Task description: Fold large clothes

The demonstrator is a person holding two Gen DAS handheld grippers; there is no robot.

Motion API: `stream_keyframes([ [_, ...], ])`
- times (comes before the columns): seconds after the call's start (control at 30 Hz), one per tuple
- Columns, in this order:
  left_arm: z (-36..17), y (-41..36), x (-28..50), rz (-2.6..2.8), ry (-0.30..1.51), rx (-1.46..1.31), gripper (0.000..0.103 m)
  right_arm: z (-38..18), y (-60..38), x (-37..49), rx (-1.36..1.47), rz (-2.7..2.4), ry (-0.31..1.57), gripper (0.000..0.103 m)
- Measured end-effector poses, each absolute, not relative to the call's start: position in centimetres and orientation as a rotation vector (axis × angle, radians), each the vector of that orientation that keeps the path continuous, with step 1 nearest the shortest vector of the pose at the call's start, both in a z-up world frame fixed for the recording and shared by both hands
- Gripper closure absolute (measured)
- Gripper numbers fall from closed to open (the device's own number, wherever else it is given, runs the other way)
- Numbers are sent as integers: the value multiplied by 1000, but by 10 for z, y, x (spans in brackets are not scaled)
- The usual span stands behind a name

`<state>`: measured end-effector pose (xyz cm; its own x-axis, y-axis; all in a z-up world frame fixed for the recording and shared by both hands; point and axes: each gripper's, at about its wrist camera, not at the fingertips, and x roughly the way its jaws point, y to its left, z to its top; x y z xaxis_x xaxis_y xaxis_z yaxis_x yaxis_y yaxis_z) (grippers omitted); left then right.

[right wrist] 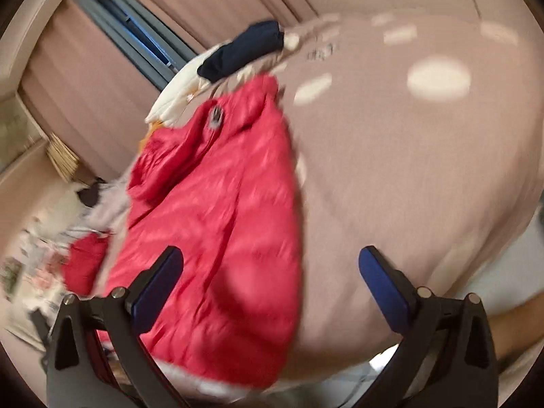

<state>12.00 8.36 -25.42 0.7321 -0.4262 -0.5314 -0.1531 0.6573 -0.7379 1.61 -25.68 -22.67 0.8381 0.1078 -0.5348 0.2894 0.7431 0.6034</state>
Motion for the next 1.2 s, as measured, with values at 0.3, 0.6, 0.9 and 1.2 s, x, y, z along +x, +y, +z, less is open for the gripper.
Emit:
stream_keyframes([
  [0.3, -257, 51, 137, -408, 795, -928, 6, -238, -198, 32, 1001, 141, 602, 0],
  [0.6, -264, 50, 133, -342, 784, -954, 28, -237, -166, 56, 1010, 222, 608, 6],
  [0.9, -264, 50, 139, -232, 734, -860, 33, -231, -159, 70, 811, 128, 574, 16],
  [1.2, -280, 64, 138, -127, 724, -810, 78, -243, -169, 84, 659, 50, 593, 68],
])
